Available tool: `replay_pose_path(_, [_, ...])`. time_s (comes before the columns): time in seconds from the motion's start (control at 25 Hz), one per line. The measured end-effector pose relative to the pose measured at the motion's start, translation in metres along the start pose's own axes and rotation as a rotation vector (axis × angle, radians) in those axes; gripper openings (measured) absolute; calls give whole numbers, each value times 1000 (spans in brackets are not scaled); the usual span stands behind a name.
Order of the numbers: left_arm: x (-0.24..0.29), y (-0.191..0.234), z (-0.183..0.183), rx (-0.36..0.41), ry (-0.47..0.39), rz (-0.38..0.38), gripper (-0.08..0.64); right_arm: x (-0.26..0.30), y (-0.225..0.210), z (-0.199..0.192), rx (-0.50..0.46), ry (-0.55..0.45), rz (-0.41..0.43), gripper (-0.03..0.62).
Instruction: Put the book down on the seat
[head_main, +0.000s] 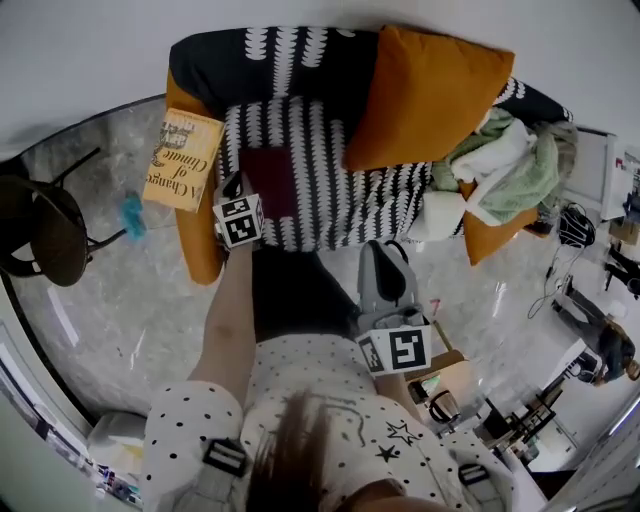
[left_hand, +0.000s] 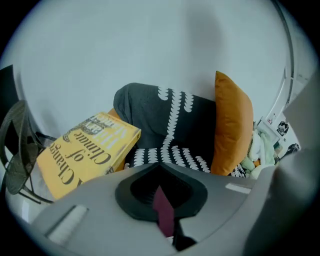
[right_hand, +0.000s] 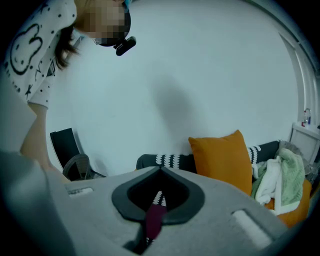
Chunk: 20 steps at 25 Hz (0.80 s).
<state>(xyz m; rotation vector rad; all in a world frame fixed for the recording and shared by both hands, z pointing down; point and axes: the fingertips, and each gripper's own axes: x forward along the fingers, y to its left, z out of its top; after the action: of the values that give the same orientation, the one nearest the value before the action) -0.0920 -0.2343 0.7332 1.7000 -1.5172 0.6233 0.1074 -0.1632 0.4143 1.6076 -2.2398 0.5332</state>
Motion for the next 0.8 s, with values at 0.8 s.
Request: replay_pose_path(0.8, [-121, -42, 74, 116, -211, -83, -6, -34, 16, 48, -79, -185, 60, 0])
